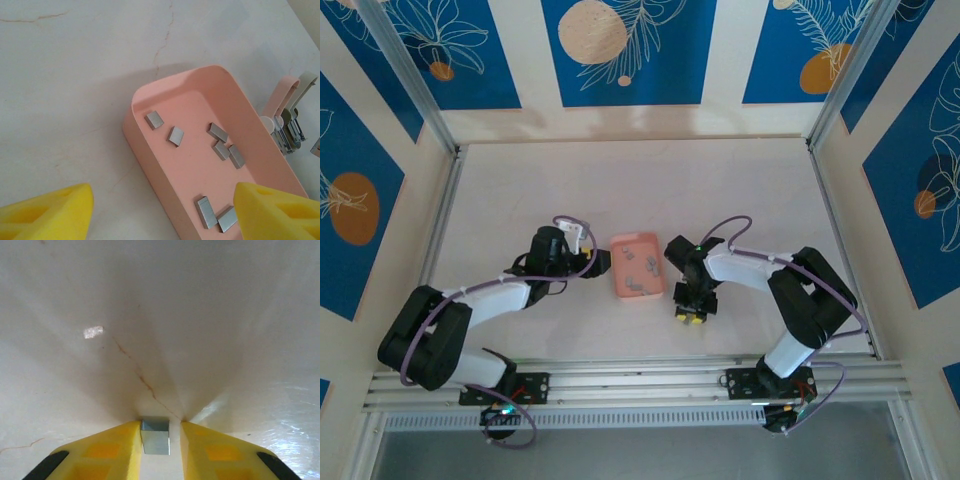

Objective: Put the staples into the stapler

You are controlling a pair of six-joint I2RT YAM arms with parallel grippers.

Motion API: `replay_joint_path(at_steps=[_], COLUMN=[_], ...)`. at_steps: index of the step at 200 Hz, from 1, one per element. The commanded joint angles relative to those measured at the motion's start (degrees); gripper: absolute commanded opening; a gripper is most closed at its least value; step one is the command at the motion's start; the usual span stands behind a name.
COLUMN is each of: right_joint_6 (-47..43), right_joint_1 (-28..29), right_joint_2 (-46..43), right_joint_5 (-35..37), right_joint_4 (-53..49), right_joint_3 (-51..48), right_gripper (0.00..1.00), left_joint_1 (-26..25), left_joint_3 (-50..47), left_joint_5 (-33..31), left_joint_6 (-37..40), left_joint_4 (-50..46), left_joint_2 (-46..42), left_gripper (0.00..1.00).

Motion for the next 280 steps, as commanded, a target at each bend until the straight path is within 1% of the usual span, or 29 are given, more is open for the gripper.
replay_joint_path(at_steps=[1,33,55,97,126,152,184,209,247,280], right_joint_6=[0.03,0.27,0.26,1.74,3.44,3.5,0.27,-3.14,-8.65,-11.96], right_joint_1=[-0.08,-0.03,0.22,0.48,1.05,1.24,1.01,-0.07,-3.47,-4.95], right_joint_2=[1.16,1.25,0.7,-4.72,-10.03,-13.77,-15.29,-14.86,-12.98,-10.19], right_joint_5=[-0.91,-0.46,0.29,3.17,8.97,15.91,21.42,23.84,23.45,22.03], right_joint_4=[-0.07,1.13,1.13,3.98,6.73,9.43,14.26,16.67,20.0,23.03], right_joint_3=[-1.08,-1.21,-1.06,-3.75,-5.17,-5.49,-6.07,-5.45,-3.99,-2.04], right_gripper=[0.25,0.24,0.21,0.19,0.19,0.18,0.18,0.18,0.18,0.18], left_joint_1=[-0.62,-0.66,-0.64,-0.62,-0.64,-0.6,-0.58,-0.6,-0.65,-0.65], left_joint_3=[-0.38,-0.28,-0.36,-0.62,-1.14,-1.28,-1.42,-1.33,-1.33,-1.15], left_joint_5=[-0.61,-0.4,-0.52,-1.6,-1.92,-2.1,-2.35,-2.49,-2.65,-2.67], left_joint_6=[0.95,1.01,1.04,1.91,1.58,1.58,1.82,1.93,2.04,2.35], left_joint_4=[0.44,0.37,0.36,1.31,2.73,3.31,3.56,3.57,3.76,3.46], left_joint_2=[0.38,0.37,0.37,0.67,0.81,0.72,0.34,0.23,0.46,0.64], left_gripper=[0.74,0.74,0.74,0.74,0.74,0.74,0.74,0.74,0.74,0.74])
